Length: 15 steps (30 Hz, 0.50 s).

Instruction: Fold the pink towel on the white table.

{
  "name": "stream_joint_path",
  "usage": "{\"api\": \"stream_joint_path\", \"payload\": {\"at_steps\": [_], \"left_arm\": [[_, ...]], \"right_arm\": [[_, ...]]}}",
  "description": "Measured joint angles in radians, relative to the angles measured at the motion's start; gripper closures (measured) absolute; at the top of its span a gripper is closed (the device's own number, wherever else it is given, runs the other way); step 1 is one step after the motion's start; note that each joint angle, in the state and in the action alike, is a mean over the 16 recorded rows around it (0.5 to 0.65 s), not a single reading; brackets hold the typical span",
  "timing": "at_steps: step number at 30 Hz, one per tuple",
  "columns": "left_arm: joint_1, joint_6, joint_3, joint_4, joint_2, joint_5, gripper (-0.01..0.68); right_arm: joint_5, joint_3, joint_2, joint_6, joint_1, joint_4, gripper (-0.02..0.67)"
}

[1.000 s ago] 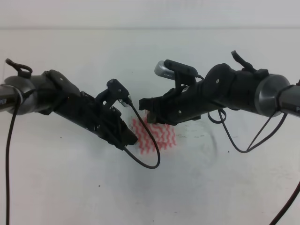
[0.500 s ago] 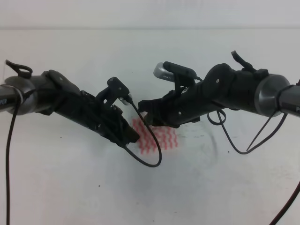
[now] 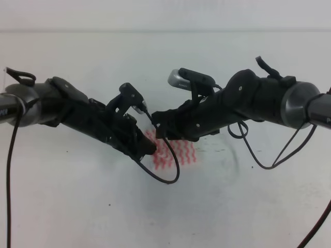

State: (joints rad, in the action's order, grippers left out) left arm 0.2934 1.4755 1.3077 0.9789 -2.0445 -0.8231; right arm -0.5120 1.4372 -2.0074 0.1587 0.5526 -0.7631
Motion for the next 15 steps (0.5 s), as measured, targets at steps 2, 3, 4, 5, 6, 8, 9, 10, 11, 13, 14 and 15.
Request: {"api": "stream_joint_path", "payload": {"at_steps": [2,3,4,5,6,8,9,10,11,13,14,15], "left_arm": [[0.0,0.004,0.0,0.005,0.0,0.002,0.677],[0.0,0.005,0.0,0.005,0.0,0.003,0.677],[0.0,0.006,0.0,0.006,0.001,0.004,0.677],[0.0,0.007,0.0,0.006,0.0,0.005,0.677],[0.0,0.007,0.0,0.007,0.0,0.006,0.677],[0.0,0.008,0.0,0.007,0.0,0.008,0.677],[0.0,0.008,0.0,0.006,0.0,0.009,0.677],[0.0,0.008,0.0,0.006,0.0,0.01,0.677],[0.0,0.008,0.0,0.007,0.0,0.011,0.677],[0.0,0.008,0.0,0.006,0.0,0.012,0.677],[0.0,0.008,0.0,0.006,0.0,0.012,0.677],[0.0,0.008,0.0,0.006,-0.001,0.013,0.677]], "right_arm": [[-0.01,0.0,0.001,0.003,-0.002,0.01,0.456],[-0.014,0.0,0.001,0.002,-0.004,0.017,0.464],[-0.019,0.0,0.001,0.002,-0.005,0.023,0.473],[-0.025,0.0,0.0,0.002,-0.006,0.03,0.483],[-0.03,0.0,0.0,0.001,-0.007,0.036,0.495],[-0.039,0.0,0.0,0.0,-0.008,0.048,0.518],[-0.044,0.0,0.0,-0.001,-0.008,0.053,0.529],[-0.047,0.0,0.0,-0.002,-0.008,0.058,0.54],[-0.051,0.0,-0.001,-0.002,-0.009,0.063,0.553],[-0.059,0.0,-0.003,-0.003,-0.009,0.072,0.575],[-0.062,0.0,-0.005,-0.003,-0.009,0.075,0.583],[-0.066,0.0,-0.006,-0.004,-0.009,0.076,0.589]]}}
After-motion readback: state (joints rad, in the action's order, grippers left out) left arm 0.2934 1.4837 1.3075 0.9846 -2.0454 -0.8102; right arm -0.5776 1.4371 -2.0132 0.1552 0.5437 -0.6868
